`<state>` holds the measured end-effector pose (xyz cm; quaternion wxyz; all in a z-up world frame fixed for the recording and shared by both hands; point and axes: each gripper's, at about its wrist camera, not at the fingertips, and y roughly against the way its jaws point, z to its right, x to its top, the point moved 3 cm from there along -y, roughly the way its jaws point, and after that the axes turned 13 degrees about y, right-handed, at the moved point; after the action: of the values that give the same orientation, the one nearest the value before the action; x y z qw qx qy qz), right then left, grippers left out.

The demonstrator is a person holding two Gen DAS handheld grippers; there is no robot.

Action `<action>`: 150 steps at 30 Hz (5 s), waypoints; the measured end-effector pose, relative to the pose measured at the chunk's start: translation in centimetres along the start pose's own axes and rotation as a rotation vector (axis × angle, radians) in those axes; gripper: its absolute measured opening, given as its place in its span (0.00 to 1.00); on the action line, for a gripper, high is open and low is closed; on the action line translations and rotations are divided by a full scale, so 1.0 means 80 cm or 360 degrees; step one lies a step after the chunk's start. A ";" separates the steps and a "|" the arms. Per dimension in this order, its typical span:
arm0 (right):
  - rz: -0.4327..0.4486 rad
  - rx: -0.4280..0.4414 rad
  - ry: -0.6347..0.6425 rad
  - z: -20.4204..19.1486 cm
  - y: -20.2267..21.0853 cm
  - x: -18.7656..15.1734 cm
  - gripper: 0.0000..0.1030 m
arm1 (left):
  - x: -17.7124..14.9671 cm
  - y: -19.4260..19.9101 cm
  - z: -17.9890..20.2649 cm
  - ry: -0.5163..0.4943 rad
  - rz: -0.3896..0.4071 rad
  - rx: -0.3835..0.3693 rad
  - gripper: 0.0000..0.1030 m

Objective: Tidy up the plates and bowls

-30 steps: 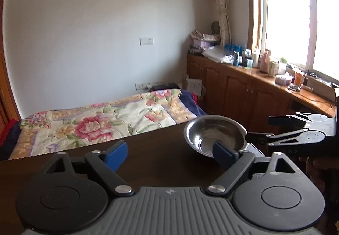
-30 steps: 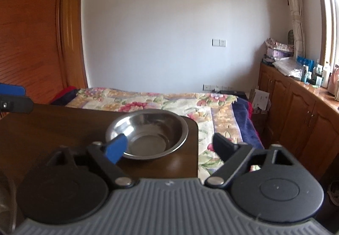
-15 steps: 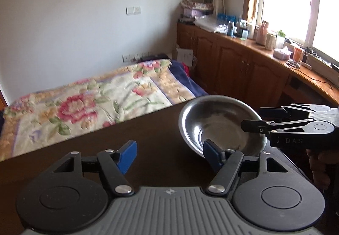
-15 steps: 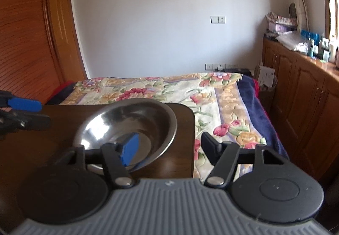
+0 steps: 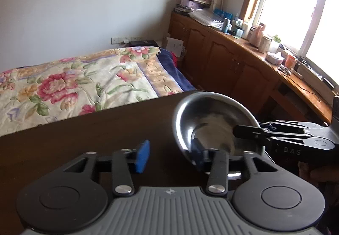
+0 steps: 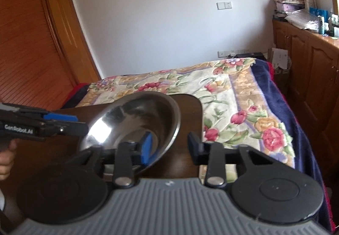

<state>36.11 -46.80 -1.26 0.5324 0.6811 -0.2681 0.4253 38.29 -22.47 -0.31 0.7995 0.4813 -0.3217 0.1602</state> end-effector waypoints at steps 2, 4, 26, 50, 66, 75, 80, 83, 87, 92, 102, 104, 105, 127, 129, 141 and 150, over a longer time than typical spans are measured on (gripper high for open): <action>0.0003 0.0028 -0.0011 -0.004 0.000 0.001 0.22 | -0.004 -0.002 0.006 -0.0004 -0.0028 -0.0033 0.44; 0.0008 0.0035 -0.0010 -0.007 0.000 0.001 0.21 | -0.007 0.000 0.012 -0.0006 -0.0031 -0.0017 0.44; 0.0131 -0.0019 -0.0038 -0.034 0.043 0.026 0.12 | -0.013 0.097 0.029 -0.0101 0.0135 -0.0041 0.42; 0.0272 -0.0004 0.0074 -0.106 0.119 0.034 0.13 | -0.065 0.224 0.024 -0.0139 0.0315 -0.0084 0.42; 0.0307 0.0023 0.0162 -0.160 0.166 0.009 0.13 | -0.142 0.281 0.026 -0.0135 0.0383 -0.0080 0.42; 0.0299 0.0089 0.0135 -0.170 0.173 -0.010 0.13 | -0.172 0.295 0.027 -0.0179 0.0436 -0.0070 0.42; 0.0294 0.0133 0.0114 -0.177 0.174 -0.022 0.13 | -0.189 0.299 0.014 -0.0148 0.0441 -0.0101 0.42; 0.0282 0.0170 0.0094 -0.181 0.169 -0.031 0.13 | -0.201 0.299 0.007 -0.0144 0.0444 -0.0095 0.42; 0.0262 0.0199 0.0104 -0.194 0.168 -0.047 0.13 | -0.218 0.294 -0.001 -0.0112 0.0451 -0.0103 0.42; 0.0240 0.0220 0.0112 -0.201 0.167 -0.065 0.13 | -0.234 0.285 -0.002 -0.0105 0.0465 -0.0084 0.42; 0.0187 0.0220 0.0119 -0.211 0.159 -0.082 0.13 | -0.239 0.259 -0.012 -0.0003 0.0406 -0.0077 0.42; 0.0178 0.0211 0.0131 -0.215 0.156 -0.084 0.13 | -0.240 0.253 -0.012 0.0001 0.0392 -0.0062 0.42; 0.0175 0.0200 0.0144 -0.217 0.155 -0.084 0.13 | -0.241 0.252 -0.011 -0.0002 0.0391 -0.0054 0.42; 0.0167 0.0027 0.0340 -0.243 0.150 -0.089 0.23 | -0.256 0.231 -0.006 -0.0015 0.0403 0.0021 0.49; 0.0184 0.0017 0.0358 -0.245 0.151 -0.091 0.31 | -0.256 0.234 -0.006 -0.0008 0.0408 0.0004 0.54; 0.0309 -0.0018 0.0441 -0.255 0.167 -0.085 0.59 | -0.267 0.262 0.003 -0.0040 0.0651 0.0081 0.85; 0.0419 -0.0112 0.0417 -0.246 0.175 -0.102 0.90 | -0.288 0.270 -0.003 0.0001 0.0855 0.0151 1.00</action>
<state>14.87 -32.78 0.06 0.5261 0.5599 -0.2980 0.5665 9.03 -10.55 -1.40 0.7051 0.4155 -0.4297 0.3817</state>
